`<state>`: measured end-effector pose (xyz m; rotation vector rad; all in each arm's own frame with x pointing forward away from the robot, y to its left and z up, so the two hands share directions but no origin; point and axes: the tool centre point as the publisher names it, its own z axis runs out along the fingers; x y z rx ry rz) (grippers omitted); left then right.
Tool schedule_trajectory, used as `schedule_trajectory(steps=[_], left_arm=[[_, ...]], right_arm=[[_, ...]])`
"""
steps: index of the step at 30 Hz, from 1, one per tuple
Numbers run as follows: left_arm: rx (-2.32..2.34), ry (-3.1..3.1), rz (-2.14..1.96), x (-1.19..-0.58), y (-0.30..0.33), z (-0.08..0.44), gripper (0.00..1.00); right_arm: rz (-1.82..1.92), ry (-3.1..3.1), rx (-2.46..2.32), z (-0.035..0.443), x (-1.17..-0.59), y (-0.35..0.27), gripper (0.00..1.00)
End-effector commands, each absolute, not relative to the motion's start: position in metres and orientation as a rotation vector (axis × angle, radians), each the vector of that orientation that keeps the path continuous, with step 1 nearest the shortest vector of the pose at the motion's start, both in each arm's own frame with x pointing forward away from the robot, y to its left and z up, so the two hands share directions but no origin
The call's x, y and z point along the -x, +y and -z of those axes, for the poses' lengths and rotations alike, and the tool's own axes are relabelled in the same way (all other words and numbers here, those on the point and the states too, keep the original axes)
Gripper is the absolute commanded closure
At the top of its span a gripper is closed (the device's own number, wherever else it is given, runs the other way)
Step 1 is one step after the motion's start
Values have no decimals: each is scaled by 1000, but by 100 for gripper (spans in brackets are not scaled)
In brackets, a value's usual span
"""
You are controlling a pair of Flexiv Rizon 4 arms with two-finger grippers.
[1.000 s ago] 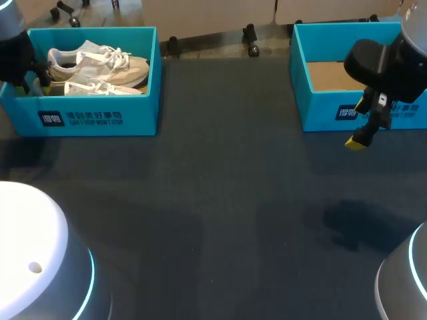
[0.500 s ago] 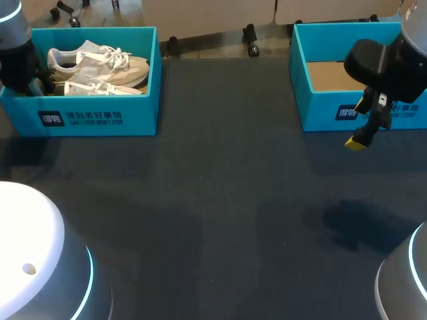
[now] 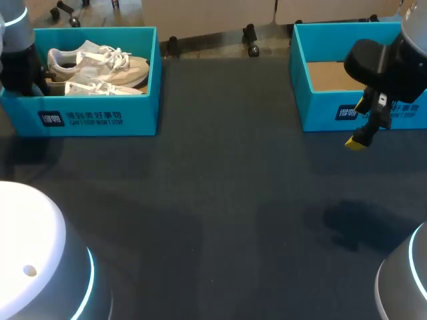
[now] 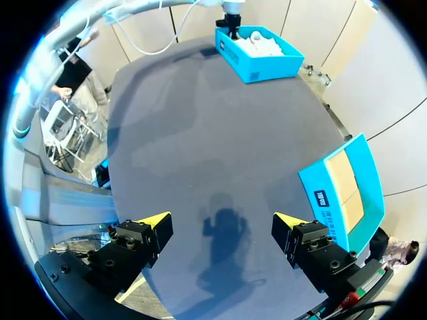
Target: Take the shoe out of the shoebox, open the shoe tongue, remove and reinsert the insole, then place the shoe into the shoebox
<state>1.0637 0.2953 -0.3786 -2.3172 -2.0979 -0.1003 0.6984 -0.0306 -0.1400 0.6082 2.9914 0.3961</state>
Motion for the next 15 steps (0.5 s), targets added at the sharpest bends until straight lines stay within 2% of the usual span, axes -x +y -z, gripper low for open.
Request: schedule_trajectory(steps=[1, 2, 15], left_arm=[[2317, -2090, 106, -1065, 295, 375, 90], [2318, -2088, 111, -1065, 295, 374, 100], [2343, -2027, 102, -1066, 299, 339, 100]], right_arm=[[-391, 2995, -610, 140, -700, -29, 0], [-391, 2995, -610, 140, -700, -29, 0], [-391, 2995, -610, 140, -700, -29, 0]])
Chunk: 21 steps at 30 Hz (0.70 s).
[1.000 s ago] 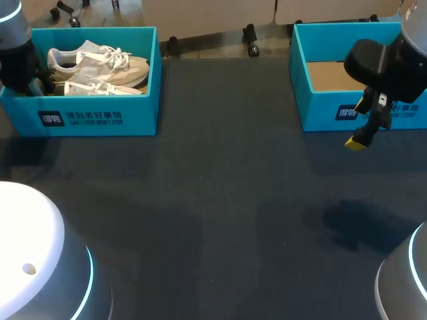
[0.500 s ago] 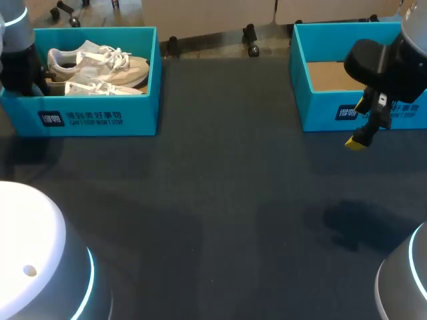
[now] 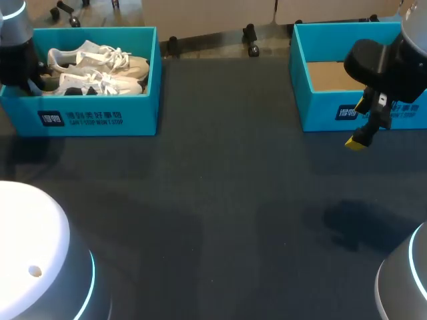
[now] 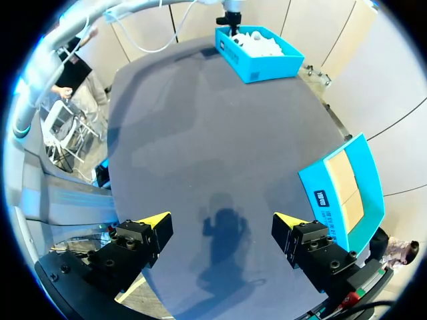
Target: Take the shoe out of the shoebox, open the shoe tongue, remove and reinsert the insole, then place the shoe into the shoebox
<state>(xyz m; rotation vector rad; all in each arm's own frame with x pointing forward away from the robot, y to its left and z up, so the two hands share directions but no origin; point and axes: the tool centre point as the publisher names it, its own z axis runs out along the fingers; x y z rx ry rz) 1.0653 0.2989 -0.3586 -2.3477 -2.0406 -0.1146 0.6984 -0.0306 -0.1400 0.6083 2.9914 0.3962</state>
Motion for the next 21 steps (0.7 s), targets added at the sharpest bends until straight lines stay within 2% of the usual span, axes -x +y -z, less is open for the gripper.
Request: schedule_trajectory(steps=[1, 21], left_arm=[[2346, -2025, 103, -1066, 299, 334, 100], [2283, -2069, 49, -1069, 295, 252, 100]], right_arm=[[-391, 2995, -610, 140, -700, -29, 0], [-391, 2995, -610, 140, -700, -29, 0]])
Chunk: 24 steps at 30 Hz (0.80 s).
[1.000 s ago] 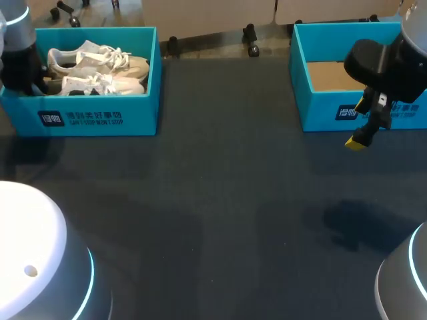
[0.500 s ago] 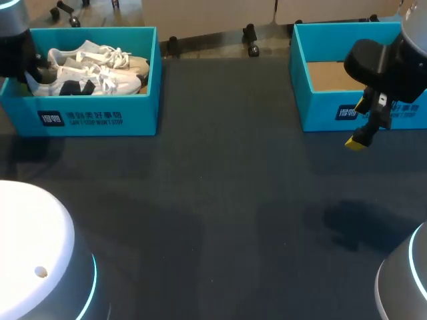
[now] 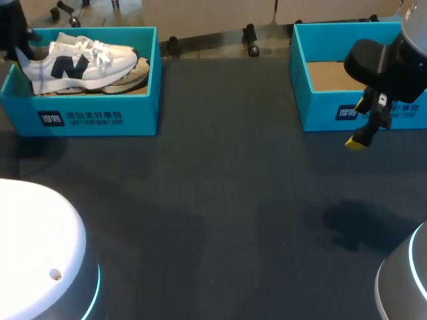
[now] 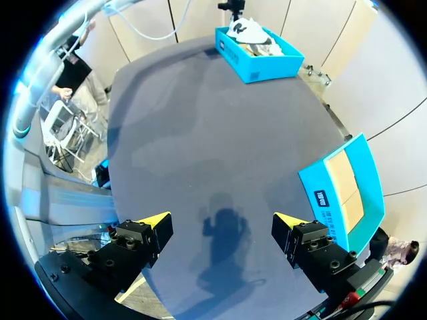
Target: Take the shoe out of the shoebox, open the shoe tongue, remove and reinsert the insole, then place the shoe into the shoebox
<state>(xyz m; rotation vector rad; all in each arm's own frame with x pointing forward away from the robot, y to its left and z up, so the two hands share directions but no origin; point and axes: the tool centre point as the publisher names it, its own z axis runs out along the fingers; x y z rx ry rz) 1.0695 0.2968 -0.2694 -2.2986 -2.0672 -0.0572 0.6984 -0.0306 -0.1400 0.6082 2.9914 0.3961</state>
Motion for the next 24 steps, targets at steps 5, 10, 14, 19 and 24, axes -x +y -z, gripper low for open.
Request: schedule_trajectory(steps=[5, 10, 14, 19, 24], left_arm=[[2263, -2098, 66, -1067, 295, 233, 100], [2245, -2102, 75, -1067, 297, 216, 100], [2240, -2118, 55, -1067, 301, 202, 100], [2237, -2145, 53, -1069, 305, 187, 100], [2237, -2145, 53, -1069, 305, 187, 100]], right_arm=[[-391, 2995, -610, 140, -700, -29, 0], [-391, 2995, -610, 140, -700, -29, 0], [-391, 2995, -610, 140, -700, -29, 0], [-391, 2995, -610, 140, -700, -29, 0], [-391, 2995, -610, 140, -700, -29, 0]])
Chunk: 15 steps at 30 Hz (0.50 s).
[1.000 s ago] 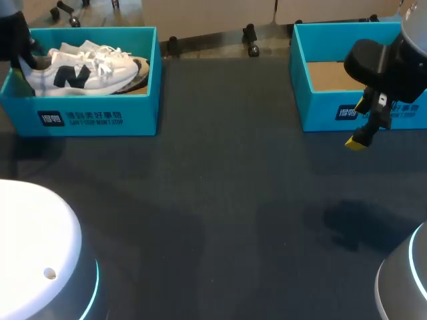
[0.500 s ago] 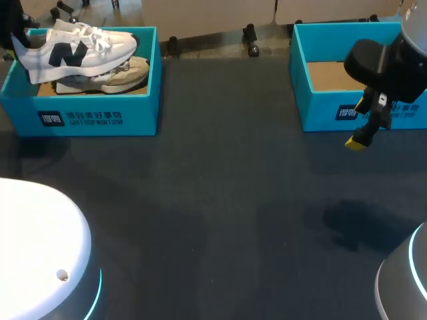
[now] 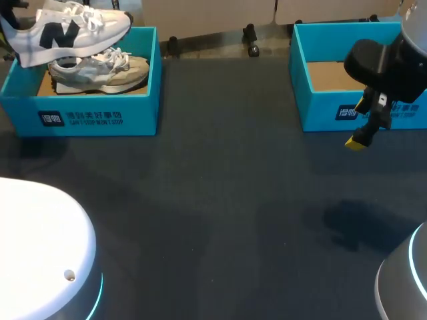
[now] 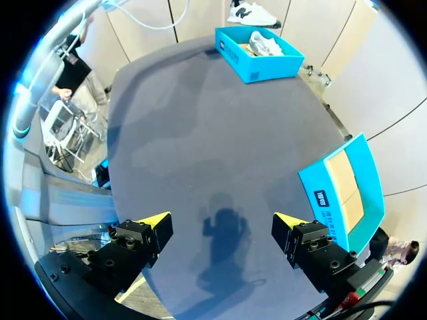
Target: Take the shoe out of the shoebox, open the shoe tongue, remove and reinsert the insole, then place the shoe into the shoebox
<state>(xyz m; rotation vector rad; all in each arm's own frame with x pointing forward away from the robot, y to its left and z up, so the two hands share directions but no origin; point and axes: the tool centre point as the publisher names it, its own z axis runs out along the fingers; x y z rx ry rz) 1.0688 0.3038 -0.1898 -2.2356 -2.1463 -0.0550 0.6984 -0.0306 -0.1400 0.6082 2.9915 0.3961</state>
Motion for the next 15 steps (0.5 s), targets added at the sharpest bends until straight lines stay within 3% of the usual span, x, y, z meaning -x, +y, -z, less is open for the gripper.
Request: schedule_trajectory(steps=[1, 9, 15], left_arm=[[2237, -2145, 53, -1069, 305, 187, 100], [2237, -2145, 53, -1069, 305, 187, 100], [2194, -2234, 153, -1037, 295, 178, 100]], right_arm=[[-391, 2995, -610, 140, -700, -29, 0], [-391, 2995, -610, 140, -700, -29, 0], [-391, 2995, -610, 140, -700, -29, 0]])
